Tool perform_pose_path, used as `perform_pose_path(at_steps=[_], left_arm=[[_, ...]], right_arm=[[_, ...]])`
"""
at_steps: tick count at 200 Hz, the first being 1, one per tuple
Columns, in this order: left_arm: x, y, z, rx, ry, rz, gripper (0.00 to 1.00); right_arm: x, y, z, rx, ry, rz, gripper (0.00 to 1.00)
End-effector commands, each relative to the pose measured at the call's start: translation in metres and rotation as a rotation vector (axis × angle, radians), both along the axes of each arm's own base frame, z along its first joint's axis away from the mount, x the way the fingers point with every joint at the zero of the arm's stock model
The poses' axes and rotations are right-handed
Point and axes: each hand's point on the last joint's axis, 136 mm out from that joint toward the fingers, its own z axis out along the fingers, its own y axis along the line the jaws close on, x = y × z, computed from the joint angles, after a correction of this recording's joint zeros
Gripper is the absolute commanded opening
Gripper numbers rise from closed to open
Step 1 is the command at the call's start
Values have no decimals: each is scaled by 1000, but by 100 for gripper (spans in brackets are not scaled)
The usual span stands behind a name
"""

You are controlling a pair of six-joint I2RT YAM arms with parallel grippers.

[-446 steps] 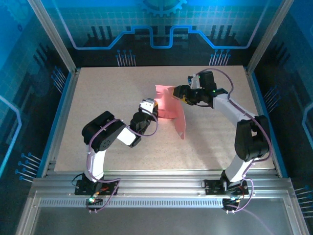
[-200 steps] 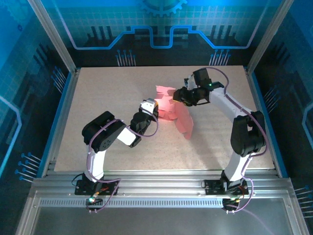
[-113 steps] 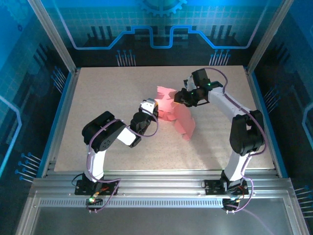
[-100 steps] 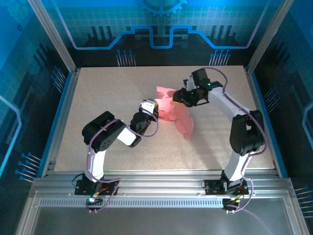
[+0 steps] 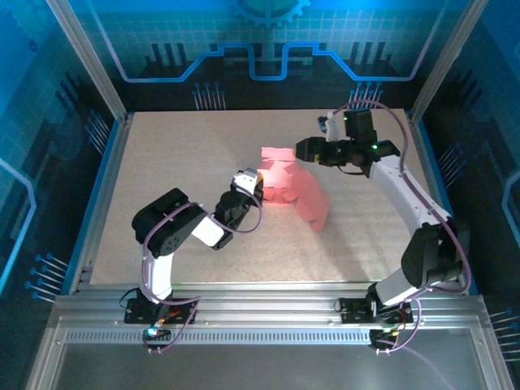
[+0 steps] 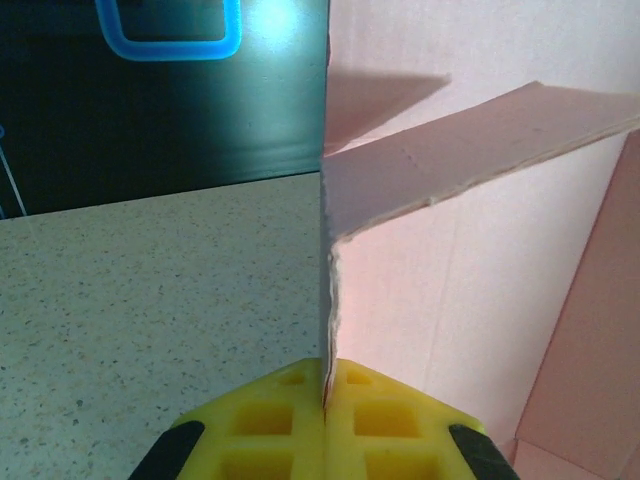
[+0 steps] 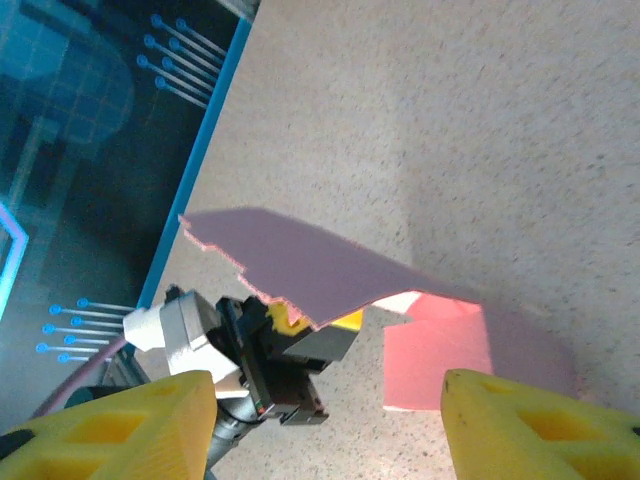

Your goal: Fold the paper box

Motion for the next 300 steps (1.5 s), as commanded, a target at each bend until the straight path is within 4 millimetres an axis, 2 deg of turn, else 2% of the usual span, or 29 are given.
perform_pose_path(at_steps=[1, 26, 54, 71, 106, 131, 171, 226, 273, 300], left_arm=[[-5, 3, 20, -33, -44, 22, 0], [-8, -1, 20, -11, -53, 32, 0], [-10, -3, 21, -7, -58, 47, 0], [-15, -7, 22, 2, -61, 58, 0], [-28, -14, 19, 31, -62, 106, 0], [-28, -13, 18, 41, -65, 149, 0], [-24, -20, 20, 46, -63, 147, 0], [-26, -22, 19, 52, -68, 133, 0], [-37, -36, 12, 22, -37, 106, 0], [-40, -38, 9, 17, -28, 103, 0]], right_arm=[[3, -21, -12, -7, 40, -63, 61], [0, -54, -58, -60, 176, -176, 57], [0, -77, -86, -57, 224, -254, 53], [-2, -76, -99, -79, 246, -245, 50], [-12, -60, -117, -111, 292, -164, 46], [-21, -46, -124, -119, 303, -114, 43], [-27, -28, -121, -117, 294, -64, 42], [-21, -30, -123, -123, 293, -99, 41], [-18, -13, -122, -98, 304, -90, 38], [-14, -19, -122, -110, 304, -158, 35]])
